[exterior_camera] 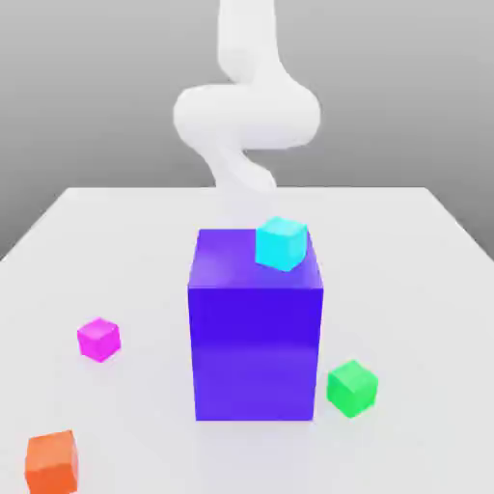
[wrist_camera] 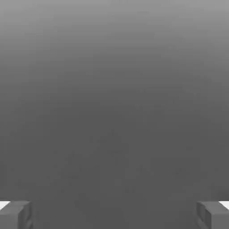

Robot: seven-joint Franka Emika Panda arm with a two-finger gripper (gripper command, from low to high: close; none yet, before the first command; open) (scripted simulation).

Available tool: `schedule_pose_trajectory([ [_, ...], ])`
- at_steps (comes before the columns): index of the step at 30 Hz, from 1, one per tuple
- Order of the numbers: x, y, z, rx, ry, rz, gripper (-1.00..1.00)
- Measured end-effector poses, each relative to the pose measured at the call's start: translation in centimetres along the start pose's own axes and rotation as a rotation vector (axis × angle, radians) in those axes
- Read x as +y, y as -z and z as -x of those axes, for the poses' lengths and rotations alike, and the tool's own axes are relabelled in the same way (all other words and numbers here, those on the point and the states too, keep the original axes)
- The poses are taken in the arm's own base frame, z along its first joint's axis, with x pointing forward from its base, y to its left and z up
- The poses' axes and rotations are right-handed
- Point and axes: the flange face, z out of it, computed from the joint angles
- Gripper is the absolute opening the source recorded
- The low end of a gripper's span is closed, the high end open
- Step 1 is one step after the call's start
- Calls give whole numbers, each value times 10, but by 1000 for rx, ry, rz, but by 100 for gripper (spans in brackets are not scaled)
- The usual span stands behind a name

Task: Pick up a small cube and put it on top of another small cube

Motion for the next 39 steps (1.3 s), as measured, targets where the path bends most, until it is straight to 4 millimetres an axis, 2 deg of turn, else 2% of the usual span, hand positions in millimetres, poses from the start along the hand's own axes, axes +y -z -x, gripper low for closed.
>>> schedule_pose_trajectory([
  [4, 77, -93, -18, -69, -88, 124, 0],
  [6, 119, -132, -18, -103, -130, 186, 0],
  [9, 188, -181, -7, -154, -195, 279, 0],
  [12, 263, -220, 16, -208, -264, 377, 0],
  [14, 316, -239, 39, -247, -314, 448, 0],
  [17, 402, -255, 91, -313, -402, 570, 0],
  [18, 427, -258, 108, -333, -428, 605, 0],
  [19, 443, -258, 116, -338, -450, 625, 0],
  [22, 457, -266, 124, -343, -452, 640, 0],
  [29, 472, -287, 134, -340, -446, 643, 0],
  [35, 483, -306, 154, -351, -454, 643, 0],
  [36, 484, -308, 156, -352, -456, 643, -100],
  [39, 484, -308, 156, -353, -456, 643, -100],
])
